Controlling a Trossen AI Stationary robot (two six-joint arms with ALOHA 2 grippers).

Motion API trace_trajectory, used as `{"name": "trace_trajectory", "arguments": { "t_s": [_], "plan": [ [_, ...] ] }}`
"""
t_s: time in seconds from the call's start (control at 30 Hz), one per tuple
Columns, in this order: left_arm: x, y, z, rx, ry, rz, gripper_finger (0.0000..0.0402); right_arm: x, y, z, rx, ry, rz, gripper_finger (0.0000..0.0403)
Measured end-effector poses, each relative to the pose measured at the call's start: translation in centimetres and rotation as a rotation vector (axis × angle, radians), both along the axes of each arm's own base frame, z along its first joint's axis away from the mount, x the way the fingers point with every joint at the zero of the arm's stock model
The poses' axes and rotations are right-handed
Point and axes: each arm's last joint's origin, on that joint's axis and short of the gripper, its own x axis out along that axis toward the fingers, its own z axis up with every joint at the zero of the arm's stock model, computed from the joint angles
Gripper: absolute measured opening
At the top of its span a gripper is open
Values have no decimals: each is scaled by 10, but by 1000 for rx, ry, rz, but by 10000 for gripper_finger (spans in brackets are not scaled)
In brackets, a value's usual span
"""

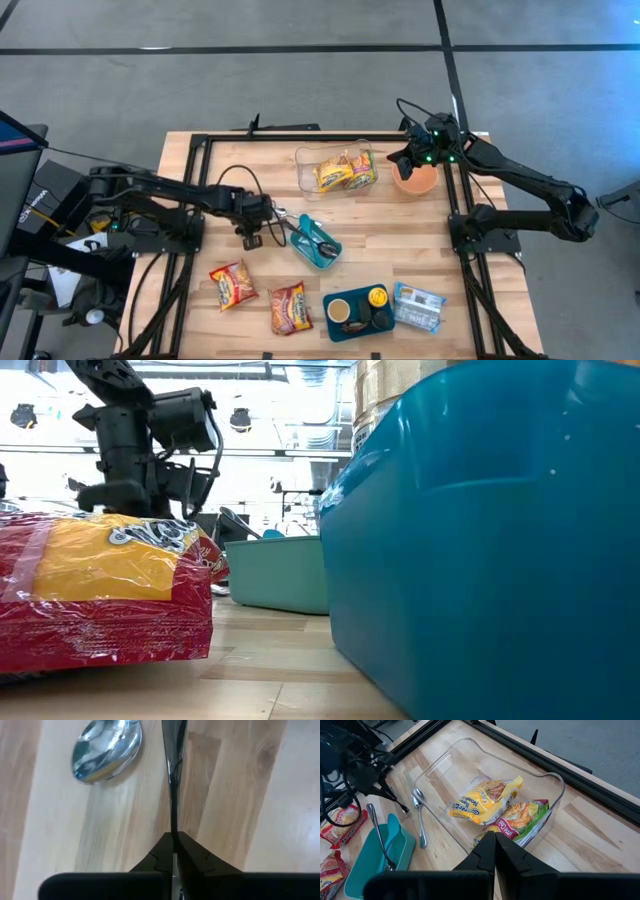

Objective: Pick & Place Food Item
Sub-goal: Put the black spoon into the green bin

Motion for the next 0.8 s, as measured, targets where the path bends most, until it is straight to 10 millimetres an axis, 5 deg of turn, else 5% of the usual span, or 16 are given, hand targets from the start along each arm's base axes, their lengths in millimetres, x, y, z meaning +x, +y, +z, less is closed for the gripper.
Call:
{"name": "trace_trajectory", "arguments": {
  "t_s": [0.8],
  "plan": [
    [-25,4,48,180,-198,120,6,0,0,0,-1,0,0,0]
  ]
}}
